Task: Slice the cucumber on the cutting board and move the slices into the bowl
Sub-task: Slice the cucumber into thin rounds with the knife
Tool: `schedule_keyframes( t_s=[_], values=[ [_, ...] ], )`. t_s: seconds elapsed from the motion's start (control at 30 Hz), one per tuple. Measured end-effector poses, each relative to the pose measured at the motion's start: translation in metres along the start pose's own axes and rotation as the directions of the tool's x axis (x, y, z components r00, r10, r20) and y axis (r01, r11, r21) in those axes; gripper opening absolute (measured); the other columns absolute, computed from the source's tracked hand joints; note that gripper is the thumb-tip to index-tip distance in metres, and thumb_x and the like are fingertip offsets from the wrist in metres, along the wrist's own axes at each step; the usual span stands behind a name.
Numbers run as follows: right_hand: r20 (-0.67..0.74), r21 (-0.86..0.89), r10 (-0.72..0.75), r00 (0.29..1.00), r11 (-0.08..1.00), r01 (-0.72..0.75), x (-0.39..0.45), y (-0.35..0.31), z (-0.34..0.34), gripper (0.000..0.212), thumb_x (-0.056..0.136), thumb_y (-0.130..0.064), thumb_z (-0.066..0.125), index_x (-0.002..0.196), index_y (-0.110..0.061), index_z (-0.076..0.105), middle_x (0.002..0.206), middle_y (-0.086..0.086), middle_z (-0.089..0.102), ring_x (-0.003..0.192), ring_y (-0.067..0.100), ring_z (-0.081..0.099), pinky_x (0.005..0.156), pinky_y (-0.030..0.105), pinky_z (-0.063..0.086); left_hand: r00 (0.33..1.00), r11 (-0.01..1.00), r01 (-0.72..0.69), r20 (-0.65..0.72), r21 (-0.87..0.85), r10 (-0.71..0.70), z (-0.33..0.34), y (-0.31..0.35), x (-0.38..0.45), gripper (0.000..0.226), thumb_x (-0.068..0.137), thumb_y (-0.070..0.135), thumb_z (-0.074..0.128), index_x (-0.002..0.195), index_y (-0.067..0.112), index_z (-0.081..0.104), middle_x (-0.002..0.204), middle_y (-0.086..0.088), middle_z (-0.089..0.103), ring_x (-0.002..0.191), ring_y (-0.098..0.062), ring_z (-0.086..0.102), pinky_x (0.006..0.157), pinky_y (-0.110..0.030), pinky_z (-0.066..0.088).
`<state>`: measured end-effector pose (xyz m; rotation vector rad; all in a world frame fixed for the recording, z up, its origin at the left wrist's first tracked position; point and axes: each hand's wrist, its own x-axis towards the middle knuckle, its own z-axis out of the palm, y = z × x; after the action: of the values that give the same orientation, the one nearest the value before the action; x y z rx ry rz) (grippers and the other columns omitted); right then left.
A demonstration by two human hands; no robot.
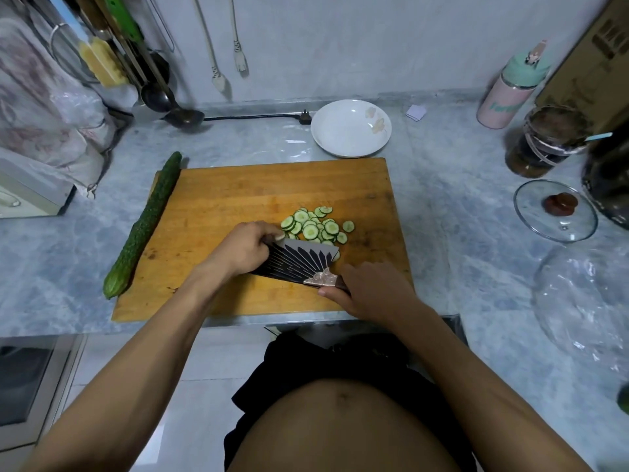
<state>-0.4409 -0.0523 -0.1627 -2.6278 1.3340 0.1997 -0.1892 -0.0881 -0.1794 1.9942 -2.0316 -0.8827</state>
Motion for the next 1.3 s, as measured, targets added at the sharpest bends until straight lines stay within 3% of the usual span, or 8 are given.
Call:
schedule_keyframes(
  t_s=[0.13, 0.3, 0.4, 0.57, 0.8, 0.97, 1.17, 1.3],
  values=[
    [-0.017, 0.028, -0.002, 1.0, 1.0, 0.002, -0.003, 0.0, 0.005, 0.061, 0.094, -0.071, 0.026, 0.094, -0.018, 0.057, 0.081, 0.001, 0.065, 0.066, 0.017, 0.06, 0.066, 0.034, 0.055, 1.0, 0.997, -0.011, 0.02, -0.082, 0.013, 0.002, 0.002, 0.003, 0.062, 0.079, -0.013, 0.042, 0.134, 0.012, 0.058, 0.144, -0.006, 0.051, 0.136, -0.024, 0.043, 0.116, -0.032, 0.03],
    [-0.03, 0.092, 0.05, 0.998, 0.995, -0.047, -0.009, 0.0, 0.014, 0.061, 0.094, -0.07, 0.029, 0.102, -0.018, 0.059, 0.085, 0.002, 0.067, 0.072, 0.019, 0.064, 0.068, 0.037, 0.056, 0.96, 0.993, -0.087, -0.273, -0.083, 0.061, -0.012, 0.009, -0.016, 0.05, 0.076, -0.013, 0.044, 0.11, 0.009, 0.072, 0.118, -0.005, 0.069, 0.115, -0.021, 0.059, 0.099, -0.02, 0.039],
    [-0.039, 0.103, 0.032, 0.999, 0.994, -0.028, -0.012, 0.001, 0.014, 0.06, 0.094, -0.069, 0.03, 0.105, -0.019, 0.059, 0.088, 0.002, 0.068, 0.074, 0.02, 0.065, 0.07, 0.038, 0.056, 0.996, 0.998, -0.045, -0.079, 0.051, 0.049, -0.008, 0.01, -0.014, 0.046, 0.077, -0.008, 0.046, 0.104, 0.016, 0.074, 0.114, -0.001, 0.071, 0.109, -0.021, 0.061, 0.095, -0.029, 0.047],
    [-0.052, 0.12, 0.004, 0.999, 0.993, 0.002, -0.016, 0.0, 0.012, 0.056, 0.094, -0.068, 0.032, 0.101, -0.02, 0.059, 0.087, 0.001, 0.067, 0.075, 0.019, 0.064, 0.071, 0.037, 0.056, 0.99, 0.999, -0.001, 0.138, 0.048, -0.005, 0.006, 0.018, -0.004, 0.063, 0.084, -0.007, 0.046, 0.143, 0.016, 0.048, 0.145, -0.007, 0.05, 0.132, -0.027, 0.047, 0.111, -0.032, 0.037],
    [-0.115, 0.286, 0.051, 0.992, 0.958, -0.016, -0.021, 0.007, 0.031, 0.057, 0.092, -0.07, 0.026, 0.08, -0.021, 0.052, 0.066, -0.006, 0.053, 0.062, 0.016, 0.054, 0.061, 0.034, 0.048, 0.926, 0.984, -0.12, -0.373, -0.133, 0.063, -0.005, 0.015, -0.032, 0.052, 0.08, -0.011, 0.047, 0.125, 0.008, 0.065, 0.132, -0.007, 0.061, 0.126, -0.017, 0.05, 0.106, -0.011, 0.027],
    [-0.035, 0.628, 0.212, 0.977, 0.765, -0.144, -0.024, -0.005, 0.029, 0.062, 0.097, -0.06, 0.033, 0.062, -0.012, 0.052, 0.054, -0.001, 0.051, 0.054, 0.018, 0.053, 0.058, 0.034, 0.043, 0.696, 0.944, -0.002, -0.678, -0.33, -0.235, 0.01, -0.032, -0.065, 0.039, 0.085, 0.011, 0.046, 0.115, 0.014, 0.07, 0.118, -0.001, 0.067, 0.11, -0.009, 0.057, 0.093, -0.015, 0.04],
    [0.296, 0.922, 0.14, 0.945, 0.217, -0.321, -0.01, -0.033, 0.006, 0.059, 0.097, -0.065, 0.031, 0.078, -0.015, 0.054, 0.058, 0.001, 0.044, 0.045, 0.015, 0.04, 0.047, 0.027, 0.034, 0.818, 0.949, 0.226, -0.486, -0.219, -0.307, 0.057, -0.073, -0.074, 0.046, 0.088, 0.021, 0.069, 0.132, 0.012, 0.059, 0.127, -0.013, 0.062, 0.115, -0.03, 0.057, 0.097, -0.036, 0.045],
    [0.406, 0.91, 0.095, 0.909, 0.05, -0.412, 0.012, -0.054, 0.01, 0.059, 0.095, -0.07, 0.033, 0.08, -0.017, 0.053, 0.055, -0.004, 0.043, 0.045, 0.014, 0.038, 0.045, 0.026, 0.031, 0.742, 0.922, 0.25, -0.554, -0.295, -0.378, 0.062, -0.068, -0.071, 0.036, 0.092, 0.017, 0.063, 0.128, 0.014, 0.062, 0.123, -0.012, 0.064, 0.111, -0.031, 0.058, 0.094, -0.035, 0.045]
  ],
)
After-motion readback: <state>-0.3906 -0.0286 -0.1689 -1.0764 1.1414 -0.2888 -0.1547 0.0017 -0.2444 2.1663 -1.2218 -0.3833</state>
